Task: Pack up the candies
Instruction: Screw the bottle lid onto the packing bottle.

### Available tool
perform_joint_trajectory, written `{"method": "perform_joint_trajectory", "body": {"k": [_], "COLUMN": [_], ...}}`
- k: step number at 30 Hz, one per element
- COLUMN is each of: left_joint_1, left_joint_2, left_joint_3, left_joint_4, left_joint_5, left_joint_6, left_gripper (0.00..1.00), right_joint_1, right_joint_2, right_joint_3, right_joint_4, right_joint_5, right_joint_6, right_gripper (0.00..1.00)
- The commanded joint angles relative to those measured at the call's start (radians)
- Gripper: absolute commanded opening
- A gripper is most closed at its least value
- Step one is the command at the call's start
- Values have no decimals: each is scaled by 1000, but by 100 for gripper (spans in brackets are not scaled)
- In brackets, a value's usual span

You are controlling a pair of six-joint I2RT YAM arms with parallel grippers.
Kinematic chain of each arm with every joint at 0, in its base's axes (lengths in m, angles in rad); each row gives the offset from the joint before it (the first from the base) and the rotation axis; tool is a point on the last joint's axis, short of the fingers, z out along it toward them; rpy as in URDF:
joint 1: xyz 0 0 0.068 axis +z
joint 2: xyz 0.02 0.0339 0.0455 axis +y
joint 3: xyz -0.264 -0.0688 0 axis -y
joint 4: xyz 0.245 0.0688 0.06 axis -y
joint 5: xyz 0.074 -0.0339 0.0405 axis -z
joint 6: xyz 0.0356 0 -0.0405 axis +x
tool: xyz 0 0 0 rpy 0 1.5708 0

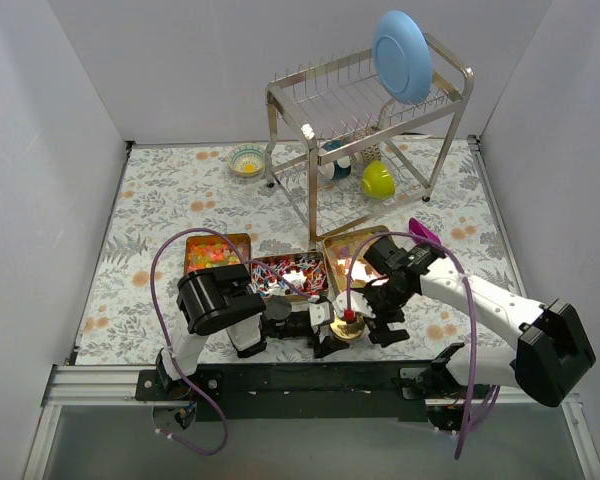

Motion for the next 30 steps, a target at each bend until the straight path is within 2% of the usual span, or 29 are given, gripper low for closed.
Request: {"method": "perform_joint_trajectory", "body": {"k": [1, 6, 10, 14, 21, 30], "left_joint_1": [26, 24, 24, 24, 24, 26], "left_joint_2": [128, 136, 137, 131, 139, 142], "left_joint_3": [-78, -75, -75, -77, -74, -74], "left_joint_4": [263, 265, 265, 263, 262, 276], "left_joint_5": [-63, -34, -28, -26, -28, -49], "left_joint_6": [-49, -55, -55, -54, -49, -72], "left_gripper": [0, 0, 0, 0, 0, 0], "right_joint_1": [9, -64, -77, -74, -2, 11], "right_joint_2": [-76, -144, -34, 65, 155, 246], "right_joint_3": [-31, 37, 114, 180, 208, 234], "right_joint_4": [-239, -137, -15, 63, -4, -130], "right_joint_5": [14, 34, -11, -123, -163, -154], "right_joint_6": [-6, 47, 143, 150, -9, -95], "right_gripper": [92, 95, 95, 95, 96, 96]}}
